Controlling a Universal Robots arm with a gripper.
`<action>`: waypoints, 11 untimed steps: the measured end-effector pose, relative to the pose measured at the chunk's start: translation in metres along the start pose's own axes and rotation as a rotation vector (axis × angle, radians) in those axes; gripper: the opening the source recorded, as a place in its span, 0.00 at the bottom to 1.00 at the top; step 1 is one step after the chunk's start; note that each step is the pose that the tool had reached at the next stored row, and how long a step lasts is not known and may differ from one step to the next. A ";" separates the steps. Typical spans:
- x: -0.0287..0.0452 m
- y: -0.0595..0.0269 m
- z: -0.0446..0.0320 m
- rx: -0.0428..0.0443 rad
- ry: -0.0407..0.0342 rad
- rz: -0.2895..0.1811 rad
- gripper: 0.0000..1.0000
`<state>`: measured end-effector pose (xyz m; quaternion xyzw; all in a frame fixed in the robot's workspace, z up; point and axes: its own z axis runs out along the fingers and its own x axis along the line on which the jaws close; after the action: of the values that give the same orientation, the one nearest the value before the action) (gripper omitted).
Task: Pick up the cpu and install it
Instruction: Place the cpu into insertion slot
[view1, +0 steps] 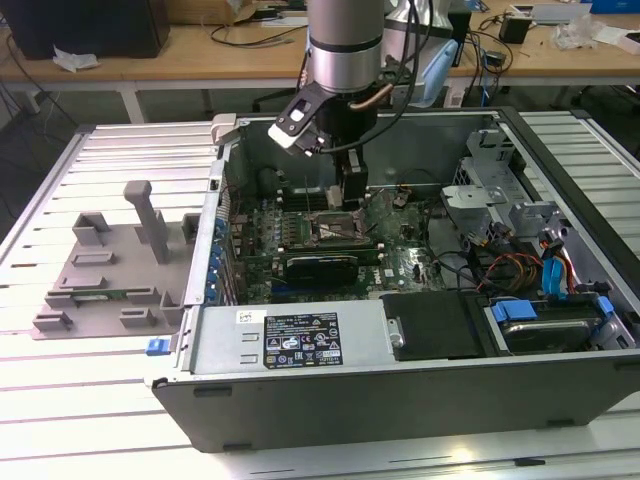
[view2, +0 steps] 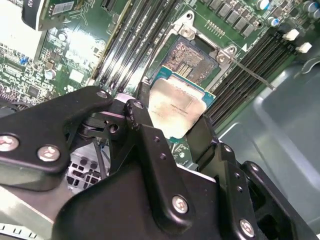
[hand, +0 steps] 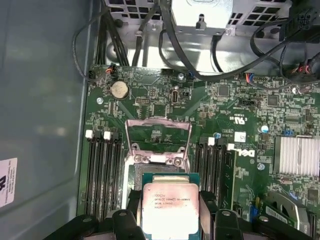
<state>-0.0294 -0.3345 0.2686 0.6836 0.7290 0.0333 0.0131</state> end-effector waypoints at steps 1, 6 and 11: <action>0.0000 -0.0003 0.0013 -0.0022 -0.0001 0.000 0.54; -0.0001 -0.0046 0.0130 -0.0057 -0.0013 0.000 0.54; 0.0010 -0.0072 0.0275 -0.0049 -0.0134 0.000 0.54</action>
<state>-0.0349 -0.3332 0.2407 0.6837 0.7289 0.0305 0.0197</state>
